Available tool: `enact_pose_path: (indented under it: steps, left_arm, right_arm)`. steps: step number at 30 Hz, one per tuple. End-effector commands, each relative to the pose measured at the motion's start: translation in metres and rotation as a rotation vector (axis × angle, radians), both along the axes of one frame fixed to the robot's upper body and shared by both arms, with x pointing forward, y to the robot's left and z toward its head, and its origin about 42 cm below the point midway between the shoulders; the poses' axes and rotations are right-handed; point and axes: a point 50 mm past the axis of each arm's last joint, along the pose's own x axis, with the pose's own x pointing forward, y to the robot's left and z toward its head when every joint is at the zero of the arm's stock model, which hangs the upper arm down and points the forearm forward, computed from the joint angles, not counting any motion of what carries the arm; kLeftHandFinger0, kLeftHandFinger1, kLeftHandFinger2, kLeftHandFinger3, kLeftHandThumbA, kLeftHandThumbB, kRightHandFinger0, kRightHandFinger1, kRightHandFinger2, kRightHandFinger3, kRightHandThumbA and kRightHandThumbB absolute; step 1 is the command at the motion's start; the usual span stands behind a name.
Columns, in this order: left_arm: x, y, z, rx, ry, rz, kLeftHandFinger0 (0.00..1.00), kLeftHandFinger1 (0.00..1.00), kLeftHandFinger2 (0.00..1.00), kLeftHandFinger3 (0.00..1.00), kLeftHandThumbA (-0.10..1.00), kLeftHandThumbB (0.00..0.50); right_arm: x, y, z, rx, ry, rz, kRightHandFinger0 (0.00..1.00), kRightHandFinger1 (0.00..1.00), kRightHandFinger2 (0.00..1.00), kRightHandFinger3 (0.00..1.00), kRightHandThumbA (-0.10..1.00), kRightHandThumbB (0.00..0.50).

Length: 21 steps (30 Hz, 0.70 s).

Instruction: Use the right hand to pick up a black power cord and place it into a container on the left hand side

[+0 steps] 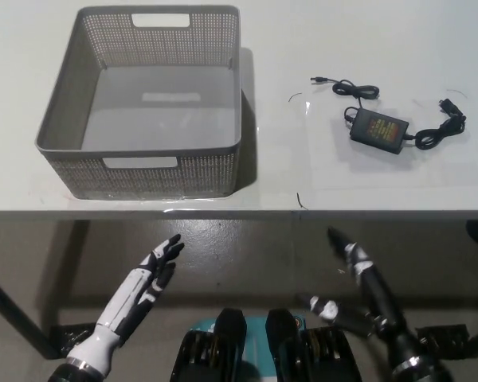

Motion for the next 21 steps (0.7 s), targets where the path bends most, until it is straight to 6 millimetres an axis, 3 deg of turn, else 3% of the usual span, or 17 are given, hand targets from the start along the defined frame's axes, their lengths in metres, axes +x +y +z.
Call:
enact_pose_path:
  steps: [1, 4, 6, 7, 9, 10, 14, 16, 21]
  left_arm:
    - [0.004, -0.003, 0.016, 0.064, -0.105, -0.116, 1.0, 1.0, 1.0, 1.0, 1.0, 0.37]
    - [0.0, -0.007, 0.016, 0.059, -0.083, -0.117, 1.0, 1.0, 1.0, 1.0, 1.0, 0.41]
    - [-0.001, -0.008, 0.017, 0.054, -0.085, -0.115, 1.0, 1.0, 1.0, 1.0, 1.0, 0.411]
    - [-0.001, -0.008, 0.015, 0.035, -0.087, -0.114, 1.0, 1.0, 1.0, 1.0, 1.0, 0.396]
    - [0.001, -0.008, 0.014, 0.023, -0.095, -0.103, 1.0, 1.0, 1.0, 1.0, 1.0, 0.401]
    - [0.001, -0.009, 0.015, 0.024, -0.103, -0.1, 1.0, 1.0, 1.0, 1.0, 1.0, 0.401]
    - [0.0, -0.009, 0.014, 0.027, -0.11, -0.091, 1.0, 1.0, 1.0, 1.0, 1.0, 0.395]
    - [-0.001, -0.01, 0.015, 0.019, -0.108, -0.092, 1.0, 1.0, 1.0, 1.0, 1.0, 0.393]
    - [-0.003, -0.01, 0.014, 0.021, -0.115, -0.098, 1.0, 1.0, 1.0, 1.0, 1.0, 0.397]
  right_arm:
    - [0.015, -0.016, 0.046, -0.011, -0.184, -0.08, 1.0, 1.0, 1.0, 1.0, 1.0, 0.313]
    - [0.019, -0.03, 0.062, -0.052, -0.235, -0.117, 1.0, 1.0, 1.0, 1.0, 1.0, 0.314]
    - [0.022, -0.035, 0.067, -0.06, -0.262, -0.129, 1.0, 1.0, 1.0, 1.0, 1.0, 0.319]
    - [0.025, -0.04, 0.076, -0.071, -0.282, -0.14, 1.0, 1.0, 1.0, 1.0, 1.0, 0.291]
    - [0.031, -0.046, 0.091, -0.079, -0.318, -0.17, 1.0, 1.0, 1.0, 1.0, 1.0, 0.287]
    - [0.034, -0.05, 0.1, -0.097, -0.328, -0.186, 1.0, 1.0, 1.0, 1.0, 1.0, 0.309]
    - [0.055, -0.068, 0.136, -0.108, -0.406, -0.241, 1.0, 1.0, 1.0, 1.0, 1.0, 0.317]
    - [0.071, -0.077, 0.155, -0.111, -0.418, -0.265, 1.0, 1.0, 1.0, 1.0, 1.0, 0.362]
    - [0.098, -0.091, 0.198, -0.216, -0.457, -0.334, 1.0, 1.0, 1.0, 1.0, 1.0, 0.378]
